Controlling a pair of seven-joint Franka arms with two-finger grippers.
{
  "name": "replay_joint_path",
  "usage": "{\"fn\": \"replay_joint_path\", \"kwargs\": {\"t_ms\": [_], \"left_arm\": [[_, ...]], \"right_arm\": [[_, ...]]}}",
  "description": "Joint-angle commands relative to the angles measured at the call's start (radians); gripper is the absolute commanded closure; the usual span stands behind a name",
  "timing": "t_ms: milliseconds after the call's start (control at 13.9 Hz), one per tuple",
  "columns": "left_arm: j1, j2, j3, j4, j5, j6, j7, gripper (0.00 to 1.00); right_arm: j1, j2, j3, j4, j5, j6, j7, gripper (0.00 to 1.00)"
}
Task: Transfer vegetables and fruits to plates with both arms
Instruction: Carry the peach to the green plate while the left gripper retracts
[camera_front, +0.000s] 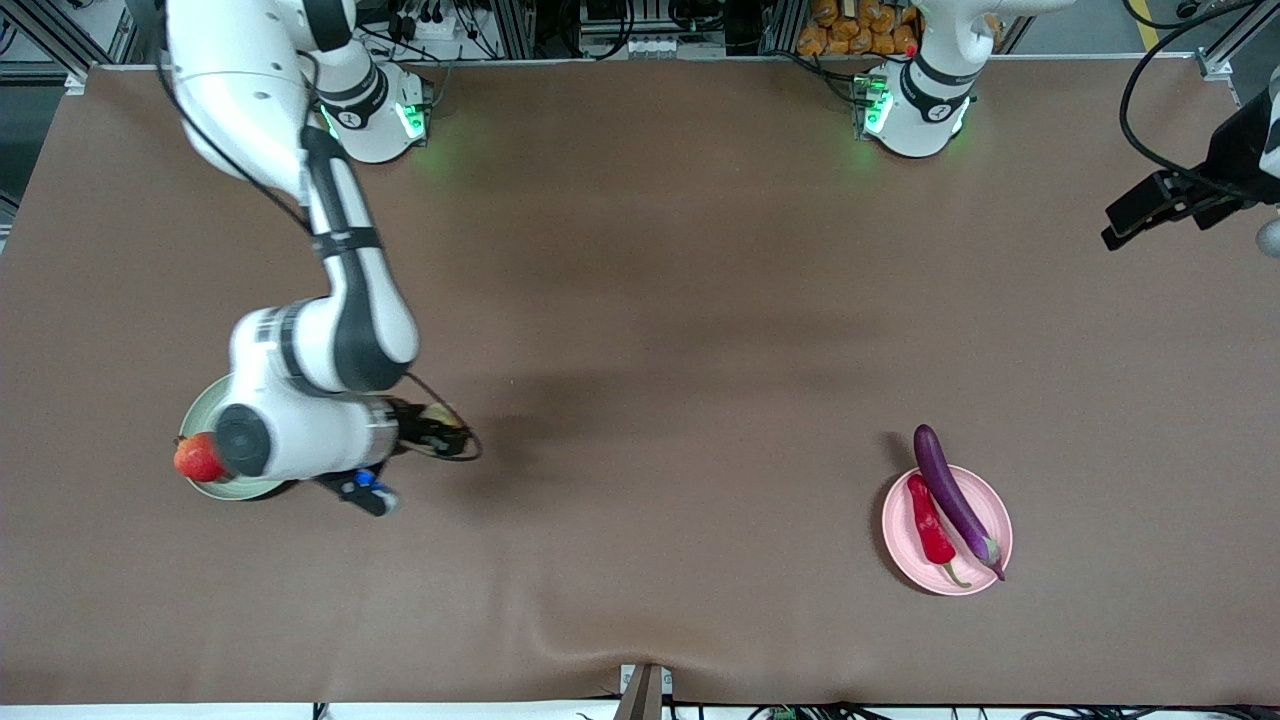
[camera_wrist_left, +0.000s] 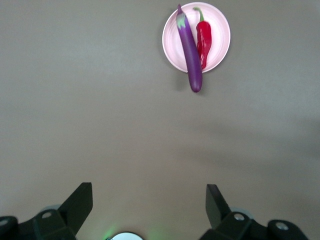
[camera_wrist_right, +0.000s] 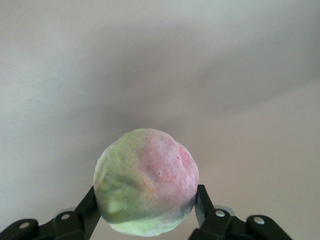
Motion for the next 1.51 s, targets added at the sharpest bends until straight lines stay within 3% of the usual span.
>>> {"fn": "replay_joint_path", "kwargs": {"t_ms": [0,432,504,648,1296,1440], "left_arm": [[-0.017,-0.053,0.015,-0.049,-0.008,-0.023,0.025,0.0],[-0.008,-0.05,0.016,-0.038,-0.006,-0.026,0.1,0.0],[-0.007,-0.048,0.018,-0.036,-0.006,-0.028,0.1,0.0],[-0.007,-0.042,0.018,-0.027,-0.006,-0.03,0.098,0.0],[-0.007,-0.019,0.02,0.022,-0.006,-0.031,0.098,0.0],[-0.007,-0.019,0.02,0.022,-0.007,-0.034,0.098,0.0]], "right_arm": [[-0.086,-0.009,-0.049,-0.03,-0.018,-0.047,-0.31,0.69],[-0.308,0.048,-0.051,-0.038,-0.09,0.017,-0.843,0.67],[-0.326,0.062,-0.051,-0.038,-0.096,0.04,-0.892,0.56],[-0.334,0.069,-0.049,-0.038,-0.095,0.041,-0.912,0.0],[-0.292,0.028,-0.054,-0.037,-0.095,-0.045,-0.823,0.0],[-0.237,-0.016,-0.088,-0.046,-0.096,-0.079,-0.809,0.0]]}}
